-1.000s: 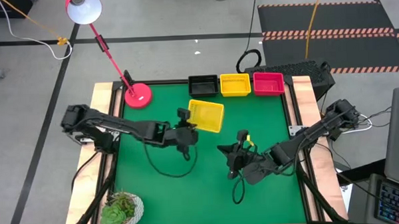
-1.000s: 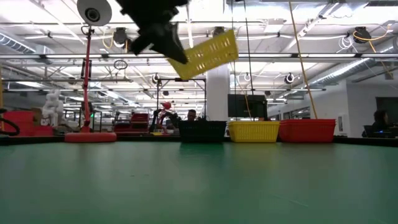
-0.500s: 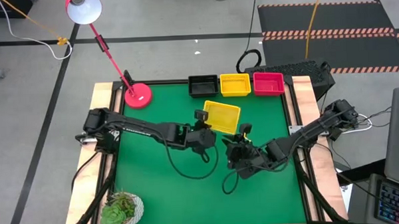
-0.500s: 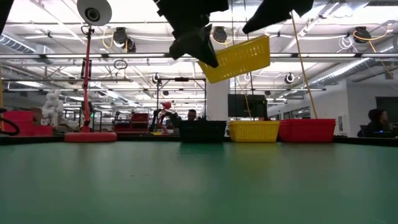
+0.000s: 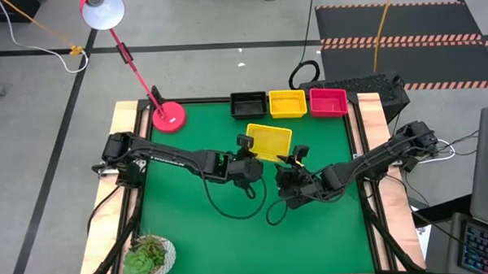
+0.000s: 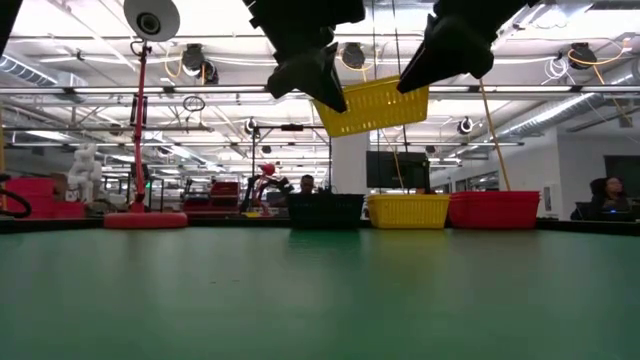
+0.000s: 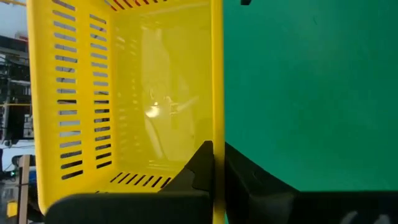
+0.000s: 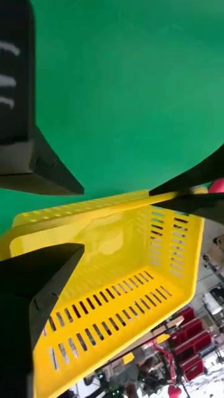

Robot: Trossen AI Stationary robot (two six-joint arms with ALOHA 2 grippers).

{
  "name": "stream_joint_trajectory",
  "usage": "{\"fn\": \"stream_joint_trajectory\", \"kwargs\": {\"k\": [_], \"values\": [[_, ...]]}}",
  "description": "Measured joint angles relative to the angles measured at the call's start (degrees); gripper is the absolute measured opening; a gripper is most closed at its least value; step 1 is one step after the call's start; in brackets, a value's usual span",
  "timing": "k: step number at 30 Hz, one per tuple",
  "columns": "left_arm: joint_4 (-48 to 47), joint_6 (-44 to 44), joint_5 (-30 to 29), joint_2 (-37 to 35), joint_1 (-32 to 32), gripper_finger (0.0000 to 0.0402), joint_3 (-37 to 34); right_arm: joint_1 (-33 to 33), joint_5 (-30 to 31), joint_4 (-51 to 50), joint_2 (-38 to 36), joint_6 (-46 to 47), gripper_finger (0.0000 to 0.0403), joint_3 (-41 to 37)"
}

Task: Stack baskets by color
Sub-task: Stack the bottom yellow bin on the top yellow bins

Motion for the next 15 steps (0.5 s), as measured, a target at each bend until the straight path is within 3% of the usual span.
{"fn": "stream_joint_trajectory", "kwargs": {"k": [9, 15], "values": [[0.1, 0.1, 0.0, 0.0, -0.1, 0.0028, 0.0, -0.6, -2.5, -0.7, 0.0, -0.2, 0.0073, -0.1], [1.8, 2.4, 0.7, 0.0, -0.9, 0.0008, -0.1, -0.8, -3.7, -1.1, 0.0, -0.7, 0.0027, -0.1]]}}
